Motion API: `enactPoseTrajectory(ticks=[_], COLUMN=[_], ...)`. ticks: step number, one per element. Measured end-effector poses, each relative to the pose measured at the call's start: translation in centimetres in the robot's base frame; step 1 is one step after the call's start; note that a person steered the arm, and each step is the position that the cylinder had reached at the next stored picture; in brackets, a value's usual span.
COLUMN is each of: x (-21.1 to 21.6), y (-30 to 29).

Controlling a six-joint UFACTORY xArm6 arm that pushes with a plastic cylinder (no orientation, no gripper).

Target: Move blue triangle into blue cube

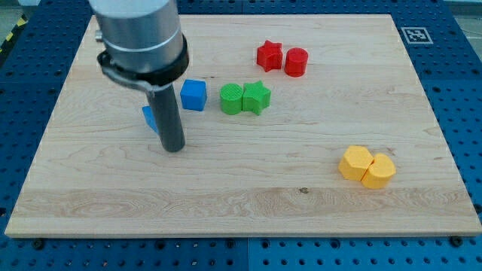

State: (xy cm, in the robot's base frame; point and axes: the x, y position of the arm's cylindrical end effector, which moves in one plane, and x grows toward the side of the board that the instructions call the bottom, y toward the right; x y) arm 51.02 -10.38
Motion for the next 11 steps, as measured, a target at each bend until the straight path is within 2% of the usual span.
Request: enactPoseTrajectory(ticks=[1,3,4,5,6,7,8,10,11], x=[0.0,-6.7,-6.7,-6.9,-8.0,-11.6,-13.0,-13.1,-13.3], y=[-1.9,-2.3,-2.5,-5.0,-10.1,-11.4,-9.7,-6.8,-8.2])
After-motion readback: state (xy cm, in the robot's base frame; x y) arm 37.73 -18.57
